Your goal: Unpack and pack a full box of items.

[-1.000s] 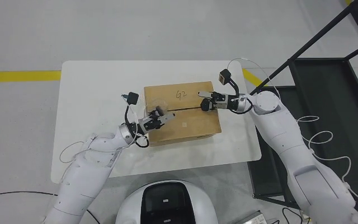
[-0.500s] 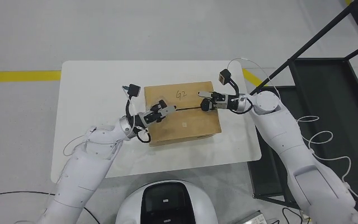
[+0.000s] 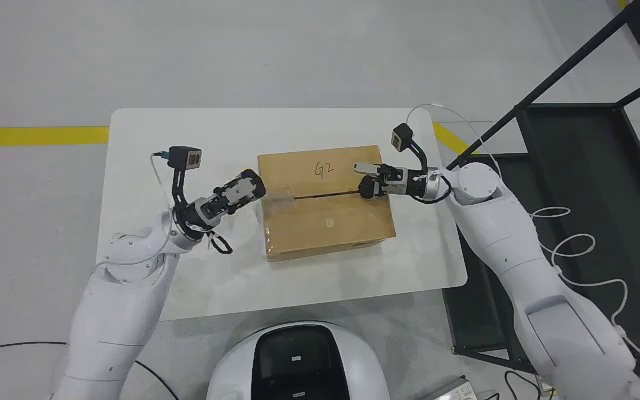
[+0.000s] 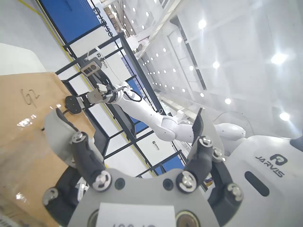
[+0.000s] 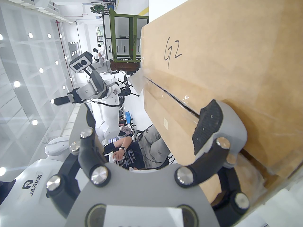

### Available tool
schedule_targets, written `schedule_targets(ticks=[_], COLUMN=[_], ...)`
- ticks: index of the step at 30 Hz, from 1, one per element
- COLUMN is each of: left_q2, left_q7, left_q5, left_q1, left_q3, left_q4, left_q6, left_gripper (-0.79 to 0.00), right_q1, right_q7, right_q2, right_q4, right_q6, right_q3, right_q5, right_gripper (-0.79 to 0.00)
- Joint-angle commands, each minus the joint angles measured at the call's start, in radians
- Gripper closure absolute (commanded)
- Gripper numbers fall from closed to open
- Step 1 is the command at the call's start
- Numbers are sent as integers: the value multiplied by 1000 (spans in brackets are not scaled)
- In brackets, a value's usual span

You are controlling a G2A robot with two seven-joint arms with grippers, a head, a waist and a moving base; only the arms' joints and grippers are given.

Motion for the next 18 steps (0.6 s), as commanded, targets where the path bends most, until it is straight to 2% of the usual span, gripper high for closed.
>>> schedule_targets(ticks=[1, 8, 13, 18], left_q2=[8, 22, 26, 36], left_q7=[1, -12, 26, 64], left_q5=[-6, 9, 4, -45], left_q1=[9, 9, 6, 27], left_q3=[-46, -109, -139, -211], left_q4=[28, 131, 227, 280], left_q6=[10, 17, -19, -44], left_gripper=[-785, -785, -785, -785], right_q1=[0, -3, -27, -47], right_q7=[0, -6, -43, -36], right_q2=[0, 0, 4, 11], right_q4=[0, -3, -90, -189], right_q6=[0, 1, -5, -28], right_q3=[0, 0, 1, 12], right_q5=[0, -1, -61, -98], right_gripper=[-785, -785, -785, -785])
